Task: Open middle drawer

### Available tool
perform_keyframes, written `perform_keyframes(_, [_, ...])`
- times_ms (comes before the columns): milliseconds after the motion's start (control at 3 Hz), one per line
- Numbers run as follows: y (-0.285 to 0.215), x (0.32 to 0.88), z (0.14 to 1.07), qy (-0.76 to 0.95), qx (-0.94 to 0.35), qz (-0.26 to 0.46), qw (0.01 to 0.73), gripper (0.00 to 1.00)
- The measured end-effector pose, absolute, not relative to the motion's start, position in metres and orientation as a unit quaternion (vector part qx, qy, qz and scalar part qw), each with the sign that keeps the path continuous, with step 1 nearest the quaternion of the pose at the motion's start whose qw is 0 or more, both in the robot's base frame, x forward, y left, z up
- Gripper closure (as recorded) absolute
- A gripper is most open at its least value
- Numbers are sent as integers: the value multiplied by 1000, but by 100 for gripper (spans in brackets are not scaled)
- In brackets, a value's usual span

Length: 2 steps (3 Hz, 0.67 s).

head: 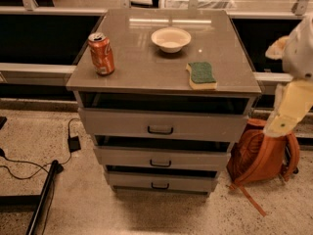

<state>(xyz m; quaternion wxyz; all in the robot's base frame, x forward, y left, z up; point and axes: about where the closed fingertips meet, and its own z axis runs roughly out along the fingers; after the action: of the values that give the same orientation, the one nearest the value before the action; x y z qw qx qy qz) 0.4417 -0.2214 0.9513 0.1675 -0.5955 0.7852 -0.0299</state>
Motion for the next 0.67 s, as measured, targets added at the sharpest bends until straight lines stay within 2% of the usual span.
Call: perform_keyframes(667, [-248,433,800,776,-592,35,215,0])
